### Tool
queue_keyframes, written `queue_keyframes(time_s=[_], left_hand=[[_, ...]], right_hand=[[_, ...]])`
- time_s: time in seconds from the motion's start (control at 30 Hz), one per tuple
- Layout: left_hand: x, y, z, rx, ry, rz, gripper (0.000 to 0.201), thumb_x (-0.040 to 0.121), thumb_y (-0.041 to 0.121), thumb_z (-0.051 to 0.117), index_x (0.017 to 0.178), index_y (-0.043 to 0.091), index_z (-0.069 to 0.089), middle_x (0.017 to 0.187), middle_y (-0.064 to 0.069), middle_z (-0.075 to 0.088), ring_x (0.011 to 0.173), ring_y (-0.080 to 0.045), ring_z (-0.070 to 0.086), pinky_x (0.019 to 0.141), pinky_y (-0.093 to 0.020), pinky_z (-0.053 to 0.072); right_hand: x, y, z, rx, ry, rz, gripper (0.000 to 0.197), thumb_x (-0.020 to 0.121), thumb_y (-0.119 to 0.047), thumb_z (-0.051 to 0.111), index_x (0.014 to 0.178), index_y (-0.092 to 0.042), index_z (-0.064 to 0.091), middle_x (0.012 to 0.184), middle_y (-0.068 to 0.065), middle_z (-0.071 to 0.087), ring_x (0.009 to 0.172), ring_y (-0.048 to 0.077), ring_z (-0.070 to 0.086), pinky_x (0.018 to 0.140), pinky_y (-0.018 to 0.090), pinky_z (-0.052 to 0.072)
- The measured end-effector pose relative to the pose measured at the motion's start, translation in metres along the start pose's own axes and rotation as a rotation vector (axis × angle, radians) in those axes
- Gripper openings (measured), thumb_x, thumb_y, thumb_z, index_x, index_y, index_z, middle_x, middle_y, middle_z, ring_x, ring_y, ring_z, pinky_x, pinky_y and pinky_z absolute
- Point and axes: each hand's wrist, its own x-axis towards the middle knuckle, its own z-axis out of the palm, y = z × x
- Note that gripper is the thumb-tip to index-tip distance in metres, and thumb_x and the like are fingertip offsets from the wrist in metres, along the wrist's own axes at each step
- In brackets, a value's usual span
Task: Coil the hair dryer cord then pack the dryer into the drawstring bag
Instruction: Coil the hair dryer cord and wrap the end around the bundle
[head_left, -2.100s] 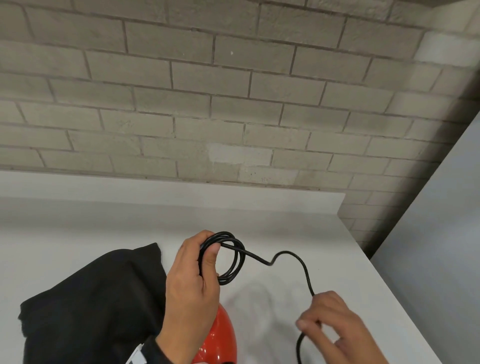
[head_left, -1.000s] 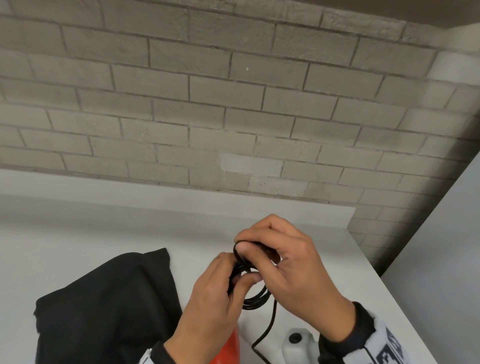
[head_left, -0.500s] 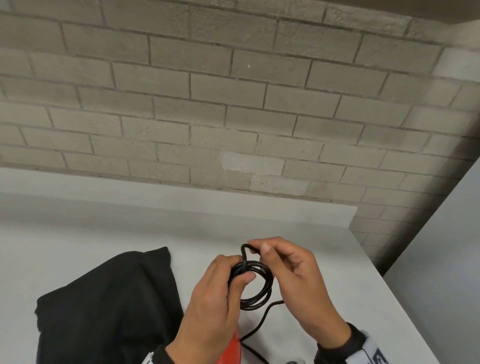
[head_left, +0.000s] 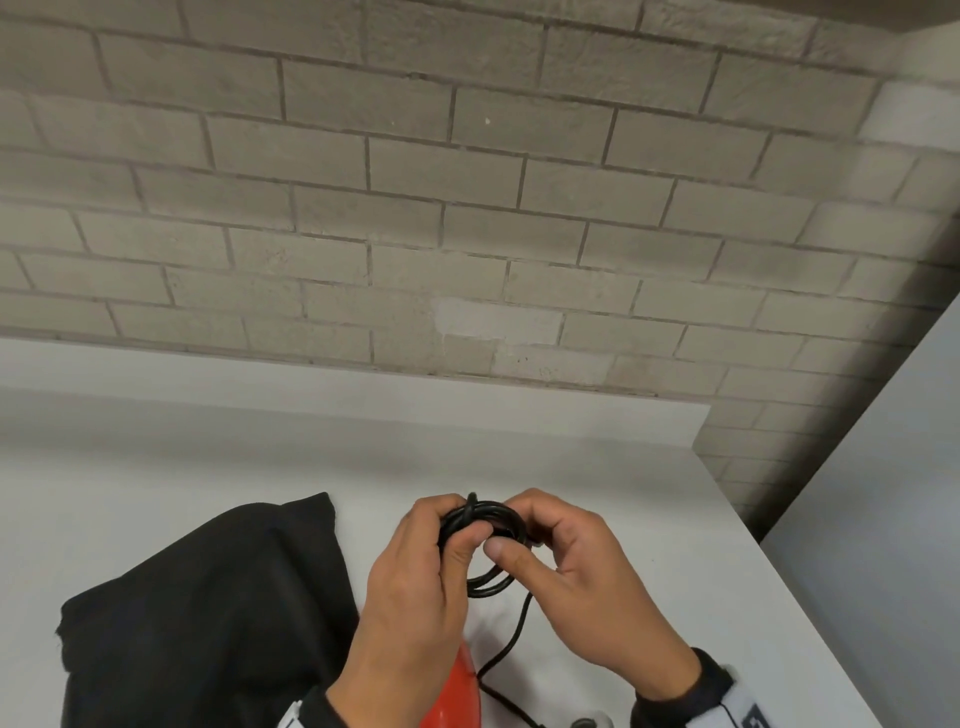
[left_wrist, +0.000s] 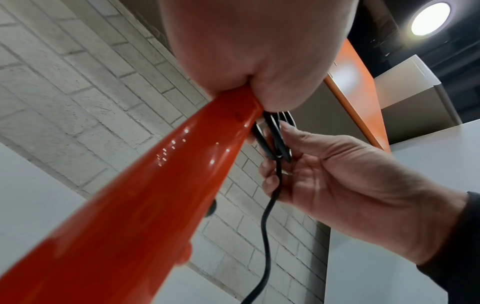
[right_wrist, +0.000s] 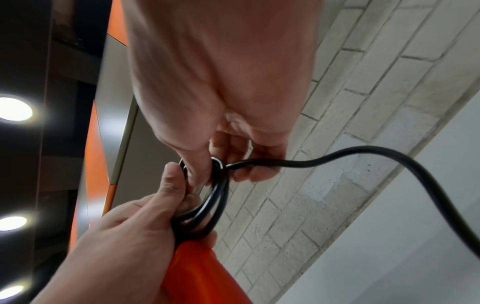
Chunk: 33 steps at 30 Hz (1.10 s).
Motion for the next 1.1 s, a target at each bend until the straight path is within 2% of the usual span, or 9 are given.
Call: queue_keyframes(time_s=[0.1,0.3,0.47,0.53,0.6,0.67,0.8,0.97,1.1], left_hand=[[0.000,0.003,0.000,-0.003,0.012,-0.025,0.007,0.088,0.038,0.046,0.091,0.044,0.047,0.079,0.022,0.060,0.084,0.010,0.057,0.067,0.002,0.039],[0.000,-0.001,-0.003,-0.028,-0.022,0.011,0.018,0.097,0.034,0.053,0.114,0.032,0.057,0.092,0.022,0.066,0.093,0.010,0.059,0.075,0.001,0.040],[-0.001,0.000,-0.001,-0.069,-0.046,0.049,0.026,0.092,0.037,0.045,0.106,0.022,0.063,0.095,0.018,0.063,0.083,0.000,0.062,0.070,-0.003,0.042],[-0.001,0.000,0.000,-0.072,-0.024,0.031,0.026,0.091,0.039,0.044,0.103,0.024,0.062,0.092,0.018,0.063,0.079,0.001,0.061,0.067,-0.002,0.041],[0.000,-0.001,0.000,-0.055,0.007,0.012,0.025,0.091,0.041,0.042,0.101,0.026,0.060,0.091,0.018,0.062,0.077,0.000,0.060,0.064,-0.002,0.040],[-0.001,-0.001,0.002,-0.049,0.032,-0.002,0.025,0.091,0.042,0.042,0.101,0.028,0.060,0.094,0.018,0.061,0.077,0.001,0.060,0.064,-0.001,0.040],[-0.004,0.000,0.006,-0.059,0.060,-0.012,0.023,0.090,0.043,0.042,0.102,0.031,0.057,0.100,0.019,0.061,0.082,0.003,0.060,0.067,-0.001,0.041],[-0.004,-0.001,0.006,-0.064,0.071,-0.024,0.018,0.090,0.044,0.042,0.102,0.041,0.054,0.099,0.019,0.062,0.078,-0.001,0.063,0.064,-0.001,0.043],[-0.003,-0.004,0.005,-0.053,0.072,-0.019,0.018,0.093,0.042,0.044,0.103,0.034,0.057,0.100,0.018,0.063,0.083,0.001,0.064,0.066,-0.002,0.045]], right_hand=[[0.001,0.001,0.002,-0.028,-0.003,-0.013,0.006,0.089,-0.019,0.065,0.092,-0.024,0.068,0.085,-0.009,0.066,0.085,0.014,0.060,0.078,0.021,0.046],[0.005,0.005,-0.003,0.063,-0.114,-0.011,0.016,0.091,-0.025,0.060,0.099,-0.016,0.069,0.104,-0.001,0.061,0.097,0.017,0.059,0.091,0.039,0.047],[0.004,0.011,-0.002,0.177,-0.097,0.047,0.021,0.087,-0.031,0.061,0.099,-0.016,0.071,0.113,-0.003,0.058,0.100,0.018,0.060,0.093,0.039,0.047],[0.001,0.012,0.005,0.135,0.022,0.002,0.018,0.084,-0.030,0.066,0.098,-0.019,0.070,0.116,-0.006,0.056,0.101,0.015,0.060,0.093,0.034,0.047],[-0.004,0.011,0.015,-0.004,0.298,-0.098,0.029,0.077,-0.025,0.077,0.102,-0.024,0.063,0.116,-0.004,0.052,0.095,0.019,0.058,0.088,0.024,0.045],[-0.008,0.011,0.025,-0.228,0.588,-0.254,0.041,0.069,-0.018,0.084,0.098,-0.023,0.057,0.106,0.001,0.049,0.084,0.012,0.055,0.078,0.016,0.044],[-0.012,0.015,0.042,-0.639,0.704,-0.463,0.018,0.078,-0.010,0.078,0.091,-0.020,0.068,0.091,-0.001,0.045,0.061,0.017,0.051,0.053,0.030,0.048],[-0.011,0.010,0.049,-0.722,0.698,-0.359,0.011,0.085,-0.023,0.068,0.087,-0.017,0.076,0.087,0.004,0.060,0.050,0.019,0.044,0.046,0.031,0.045],[-0.013,-0.006,0.048,-0.352,0.488,-0.034,0.013,0.087,-0.036,0.061,0.084,-0.028,0.072,0.099,-0.011,0.052,0.069,0.009,0.056,0.058,0.016,0.047]])
